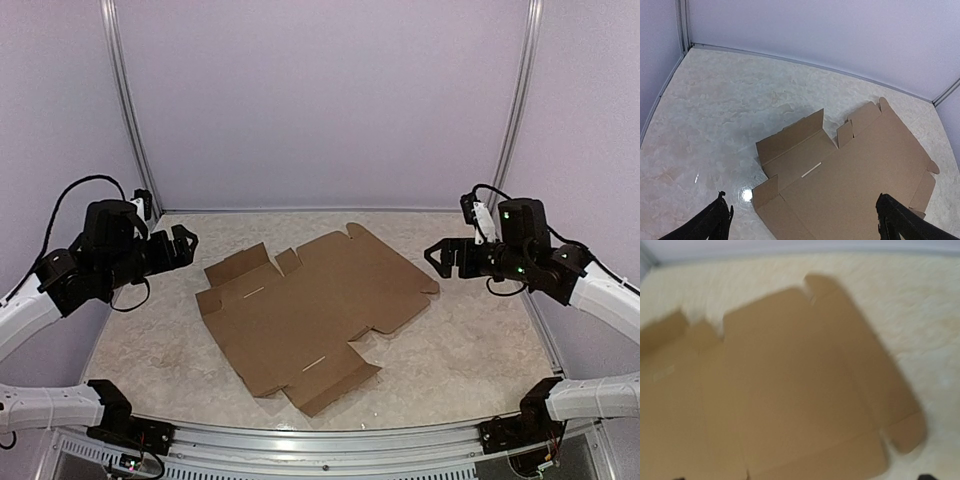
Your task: Fold the paper box
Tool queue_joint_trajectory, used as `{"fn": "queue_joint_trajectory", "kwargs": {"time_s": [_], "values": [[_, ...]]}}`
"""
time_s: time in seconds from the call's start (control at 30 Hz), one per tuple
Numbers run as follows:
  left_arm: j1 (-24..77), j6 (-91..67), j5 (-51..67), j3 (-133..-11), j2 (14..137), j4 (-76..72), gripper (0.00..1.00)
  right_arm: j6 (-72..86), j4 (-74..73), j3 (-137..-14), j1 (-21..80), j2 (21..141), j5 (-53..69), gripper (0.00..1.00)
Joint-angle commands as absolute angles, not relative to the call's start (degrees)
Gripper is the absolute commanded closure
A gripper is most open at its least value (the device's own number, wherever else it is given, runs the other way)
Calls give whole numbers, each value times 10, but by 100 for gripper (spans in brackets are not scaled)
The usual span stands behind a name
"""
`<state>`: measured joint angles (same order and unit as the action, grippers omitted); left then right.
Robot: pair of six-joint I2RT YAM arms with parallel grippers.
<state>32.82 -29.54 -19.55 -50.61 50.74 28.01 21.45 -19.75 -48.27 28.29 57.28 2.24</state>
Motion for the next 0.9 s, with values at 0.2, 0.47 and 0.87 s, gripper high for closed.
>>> {"fn": "queue_joint_trajectory", "kwargs": {"time_s": [0.2,0.47,0.87], "values": [[324,-465,-115,-425,534,313,1,194,-260,-538,375,671,-78,0],[260,-568,50,-308,550,261,1,191,-255,-549,384,701,-91,0],[257,-660,178,-228,588,118,4,196,-237,-502,384,683,-90,0]]}}
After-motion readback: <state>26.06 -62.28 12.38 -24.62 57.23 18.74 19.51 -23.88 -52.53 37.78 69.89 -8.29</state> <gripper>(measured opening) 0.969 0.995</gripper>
